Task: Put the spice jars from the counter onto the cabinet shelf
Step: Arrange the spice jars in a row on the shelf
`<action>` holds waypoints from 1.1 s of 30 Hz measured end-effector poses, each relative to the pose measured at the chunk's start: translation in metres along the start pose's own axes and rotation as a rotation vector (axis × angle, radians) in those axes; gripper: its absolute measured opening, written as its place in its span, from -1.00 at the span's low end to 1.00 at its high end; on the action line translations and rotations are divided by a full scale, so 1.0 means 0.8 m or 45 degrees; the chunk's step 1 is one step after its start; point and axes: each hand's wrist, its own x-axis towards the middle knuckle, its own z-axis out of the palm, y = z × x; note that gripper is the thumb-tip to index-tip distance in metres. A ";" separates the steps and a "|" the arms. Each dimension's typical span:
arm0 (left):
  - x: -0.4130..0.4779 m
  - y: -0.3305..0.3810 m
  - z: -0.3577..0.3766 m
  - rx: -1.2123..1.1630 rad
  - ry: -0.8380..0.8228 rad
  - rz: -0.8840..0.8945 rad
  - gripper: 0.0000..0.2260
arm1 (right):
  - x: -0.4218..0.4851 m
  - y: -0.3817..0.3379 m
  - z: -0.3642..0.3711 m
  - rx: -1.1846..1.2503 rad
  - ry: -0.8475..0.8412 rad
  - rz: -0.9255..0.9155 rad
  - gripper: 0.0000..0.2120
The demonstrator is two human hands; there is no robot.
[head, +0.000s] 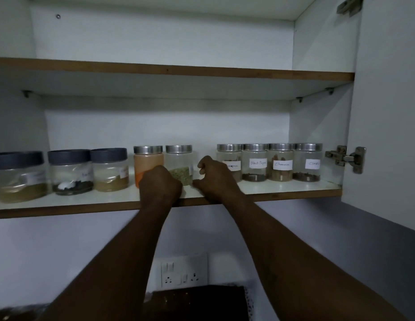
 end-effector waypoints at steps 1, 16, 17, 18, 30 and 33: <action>0.002 -0.001 0.002 -0.015 -0.012 -0.002 -0.82 | 0.002 -0.005 0.002 -0.032 -0.026 0.027 -0.41; 0.046 -0.006 0.005 -0.110 -0.521 0.007 -0.66 | 0.007 -0.002 0.005 0.051 0.122 0.121 -0.30; 0.045 -0.008 0.005 -0.116 -0.505 0.008 -0.65 | 0.008 -0.003 0.004 0.030 0.086 0.148 -0.23; 0.044 -0.009 0.006 -0.105 -0.488 0.016 -0.64 | 0.008 -0.004 0.003 0.003 0.026 0.164 -0.16; 0.042 -0.005 0.012 0.138 -0.502 0.226 -0.60 | 0.001 -0.011 0.006 -0.036 0.028 0.207 -0.37; 0.041 0.000 0.018 0.198 -0.471 0.254 -0.59 | 0.000 -0.011 0.007 -0.037 0.136 0.239 -0.48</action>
